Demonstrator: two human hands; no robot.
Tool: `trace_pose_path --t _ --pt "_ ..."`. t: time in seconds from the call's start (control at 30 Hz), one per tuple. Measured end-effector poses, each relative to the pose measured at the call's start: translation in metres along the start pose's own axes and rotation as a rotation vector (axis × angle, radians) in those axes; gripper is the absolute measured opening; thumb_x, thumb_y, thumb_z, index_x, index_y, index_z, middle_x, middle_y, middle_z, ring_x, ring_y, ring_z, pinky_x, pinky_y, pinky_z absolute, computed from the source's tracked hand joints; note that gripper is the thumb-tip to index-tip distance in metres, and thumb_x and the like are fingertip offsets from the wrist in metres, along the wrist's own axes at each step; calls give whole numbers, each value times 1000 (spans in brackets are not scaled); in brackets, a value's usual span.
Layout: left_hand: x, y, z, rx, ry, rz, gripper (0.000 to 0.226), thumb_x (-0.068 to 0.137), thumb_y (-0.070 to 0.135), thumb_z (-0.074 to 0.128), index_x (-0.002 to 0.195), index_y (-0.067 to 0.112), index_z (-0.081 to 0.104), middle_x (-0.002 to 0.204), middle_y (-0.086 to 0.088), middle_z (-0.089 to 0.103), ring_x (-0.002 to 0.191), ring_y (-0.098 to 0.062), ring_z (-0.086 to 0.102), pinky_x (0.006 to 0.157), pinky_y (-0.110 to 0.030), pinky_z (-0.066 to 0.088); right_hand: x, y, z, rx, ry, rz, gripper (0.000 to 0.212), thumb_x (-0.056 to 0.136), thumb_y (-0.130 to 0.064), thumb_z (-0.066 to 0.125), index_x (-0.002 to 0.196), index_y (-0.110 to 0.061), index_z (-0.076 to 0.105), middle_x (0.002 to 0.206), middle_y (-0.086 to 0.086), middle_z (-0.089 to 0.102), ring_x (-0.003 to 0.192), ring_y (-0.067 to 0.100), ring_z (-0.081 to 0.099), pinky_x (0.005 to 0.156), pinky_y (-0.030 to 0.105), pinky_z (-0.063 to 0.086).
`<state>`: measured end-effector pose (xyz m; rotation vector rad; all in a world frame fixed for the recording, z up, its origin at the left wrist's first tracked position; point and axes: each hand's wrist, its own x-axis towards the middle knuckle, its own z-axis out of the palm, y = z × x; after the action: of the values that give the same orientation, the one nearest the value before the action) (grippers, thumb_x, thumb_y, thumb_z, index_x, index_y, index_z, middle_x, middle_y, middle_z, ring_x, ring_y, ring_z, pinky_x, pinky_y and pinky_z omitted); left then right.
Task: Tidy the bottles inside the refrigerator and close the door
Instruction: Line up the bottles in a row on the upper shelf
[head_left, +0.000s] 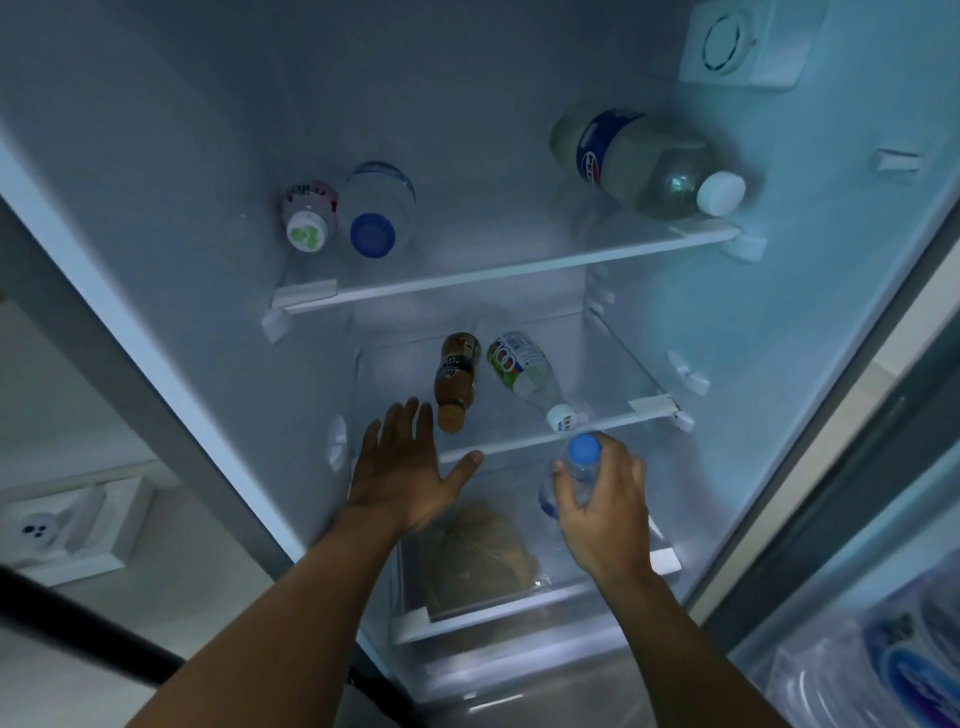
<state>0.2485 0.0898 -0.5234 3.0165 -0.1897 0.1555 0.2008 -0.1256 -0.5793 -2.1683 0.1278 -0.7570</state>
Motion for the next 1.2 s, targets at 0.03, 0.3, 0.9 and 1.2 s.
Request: trace_pose_path --t 0.03,0.3,0.9,1.2 --pt "1 0 1 -3 1 3 96 87 77 28 155 11 13 165 -8 10 152 -24 4 123 -44 4 1 -4 1 -29 -53 19 52 83 -50 65 122 -19 49 112 0 58 102 24 51 79 38 50" --pt "1 -1 3 -14 14 -1 100 81 81 21 155 12 14 164 -8 11 152 -24 5 123 -44 4 17 -15 -7 55 -107 216 47 64 -36 84 99 -33 52 82 -7 61 75 23 60 65 35 52" --pt "1 -1 -4 -18 -23 -23 118 69 92 5 156 14 11 165 -6 7 152 -22 1 123 -42 1 68 -166 -122 333 379 -120 40 66 -53 72 90 -22 63 69 -10 68 62 7 64 64 24 51" --pt "-1 1 -8 -52 -105 -49 117 68 91 2 157 15 3 166 -4 -2 152 -20 -9 123 -41 -6 91 -240 -154 579 698 -313 24 79 -45 69 96 -37 54 72 -26 62 67 -5 60 69 15 45"
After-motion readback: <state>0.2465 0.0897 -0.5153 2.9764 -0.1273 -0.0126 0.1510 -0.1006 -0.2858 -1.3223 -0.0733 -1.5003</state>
